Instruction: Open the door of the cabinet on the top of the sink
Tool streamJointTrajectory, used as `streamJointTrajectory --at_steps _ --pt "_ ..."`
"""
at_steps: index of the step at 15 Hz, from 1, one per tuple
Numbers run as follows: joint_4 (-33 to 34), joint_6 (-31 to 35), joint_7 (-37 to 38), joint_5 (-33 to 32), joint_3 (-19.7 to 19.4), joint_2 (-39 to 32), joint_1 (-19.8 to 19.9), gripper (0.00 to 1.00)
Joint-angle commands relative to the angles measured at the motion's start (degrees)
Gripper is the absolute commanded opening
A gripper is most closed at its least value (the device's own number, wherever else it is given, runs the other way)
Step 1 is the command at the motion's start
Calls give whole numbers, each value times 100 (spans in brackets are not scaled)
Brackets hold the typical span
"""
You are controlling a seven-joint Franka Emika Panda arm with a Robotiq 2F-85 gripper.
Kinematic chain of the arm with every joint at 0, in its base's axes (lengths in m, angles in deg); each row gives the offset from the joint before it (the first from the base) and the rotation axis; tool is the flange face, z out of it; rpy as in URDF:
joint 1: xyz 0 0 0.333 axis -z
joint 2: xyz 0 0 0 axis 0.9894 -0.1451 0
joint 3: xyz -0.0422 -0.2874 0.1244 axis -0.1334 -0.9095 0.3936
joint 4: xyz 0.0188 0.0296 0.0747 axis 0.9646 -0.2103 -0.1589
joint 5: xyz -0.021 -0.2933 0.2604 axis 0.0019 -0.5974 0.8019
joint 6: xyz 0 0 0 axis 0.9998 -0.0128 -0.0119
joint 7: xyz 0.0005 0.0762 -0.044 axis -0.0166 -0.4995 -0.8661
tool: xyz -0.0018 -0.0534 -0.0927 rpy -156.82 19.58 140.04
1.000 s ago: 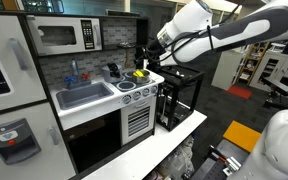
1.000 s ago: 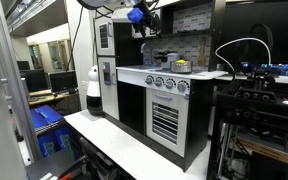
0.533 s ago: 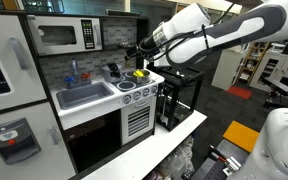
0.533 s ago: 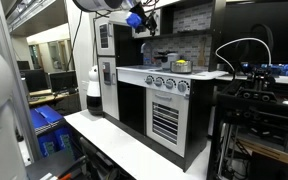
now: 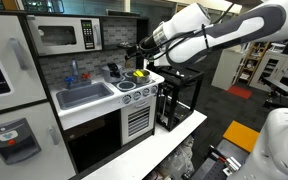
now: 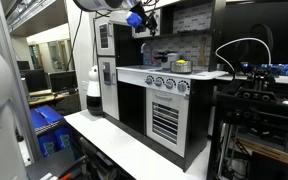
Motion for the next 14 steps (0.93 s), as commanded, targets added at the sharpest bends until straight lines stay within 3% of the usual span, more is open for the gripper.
streamJointTrajectory --at_steps 1,3,6,7,8,14 --pt "8 -6 -52 81 94 -2 85 100" --pt "8 -6 -52 82 94 -2 83 100" --pt "6 326 -956 627 -1018 -75 -1002 100" --pt "43 456 -1541 916 -1560 -83 -1572 100" --pt "101 470 -1906 1116 -1861 -16 -1954 100" --pt "617 330 -4470 1940 -4512 719 -4611 100"
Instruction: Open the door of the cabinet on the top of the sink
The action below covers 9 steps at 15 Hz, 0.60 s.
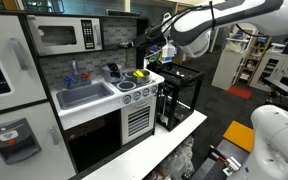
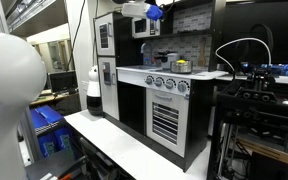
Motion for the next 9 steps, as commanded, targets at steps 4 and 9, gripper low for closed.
streamJointTrajectory --at_steps 4,9 --pt "655 -64 -2261 505 -2730 939 -2853 100" --pt "1171 -85 -2043 -848 -4259 1734 -4608 100"
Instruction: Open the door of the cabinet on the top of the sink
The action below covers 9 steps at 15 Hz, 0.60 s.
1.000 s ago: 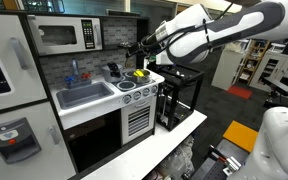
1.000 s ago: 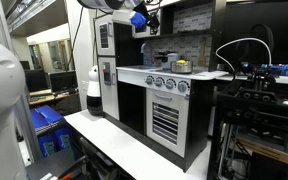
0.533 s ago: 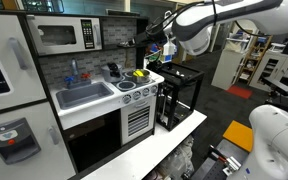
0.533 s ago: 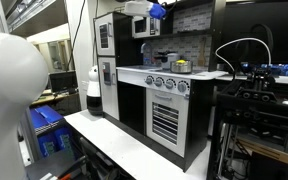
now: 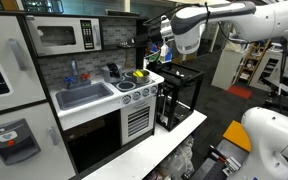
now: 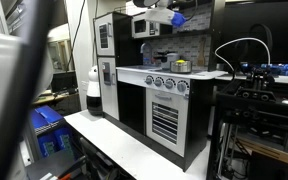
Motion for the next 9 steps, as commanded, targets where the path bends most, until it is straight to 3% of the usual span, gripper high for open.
streamJointTrajectory --at_steps 1,5,9 --pt "401 -88 203 -919 -770 595 -1020 100" --pt "737 -127 616 -1795 -1032 1037 -1667 100" --pt "867 -214 969 -2310 -1001 1312 -1943 100"
